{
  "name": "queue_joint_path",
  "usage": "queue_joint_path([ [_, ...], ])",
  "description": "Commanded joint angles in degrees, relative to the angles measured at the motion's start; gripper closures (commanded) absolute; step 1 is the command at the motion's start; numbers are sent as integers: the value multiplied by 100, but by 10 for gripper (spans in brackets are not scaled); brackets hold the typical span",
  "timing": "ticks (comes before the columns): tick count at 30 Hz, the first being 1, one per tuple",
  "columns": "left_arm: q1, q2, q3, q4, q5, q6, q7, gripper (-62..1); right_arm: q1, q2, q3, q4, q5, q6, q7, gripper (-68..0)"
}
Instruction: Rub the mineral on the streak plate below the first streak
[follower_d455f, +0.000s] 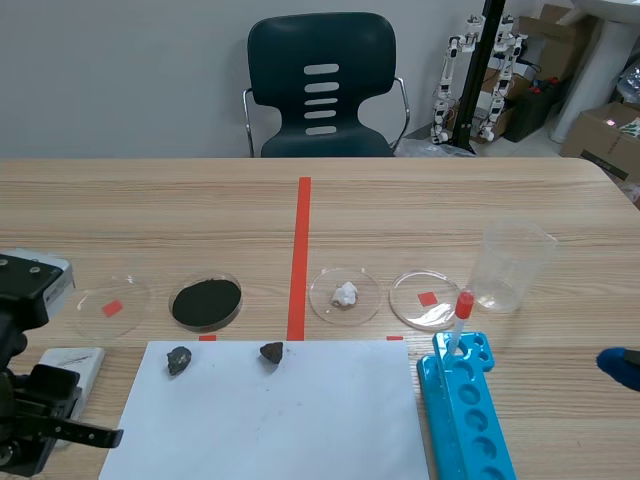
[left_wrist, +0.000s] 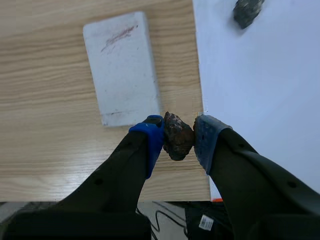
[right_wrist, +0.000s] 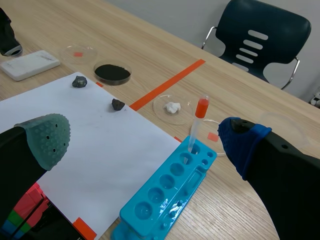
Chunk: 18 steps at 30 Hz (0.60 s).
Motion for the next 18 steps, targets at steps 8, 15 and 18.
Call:
queue_joint_path([
  [8,-997,-31,-153,-774,-463,98,754,-53,7,15,11,59,59,2,66,-621],
  [15,-1482,-33,-389,-1523,-468,70,907,-53,7,15,11,59,59,2,66,-621],
  [18,-1633,-33,-404,-1775,-505,-37,920,-53,7,15,11,59,59,2,66,-621],
])
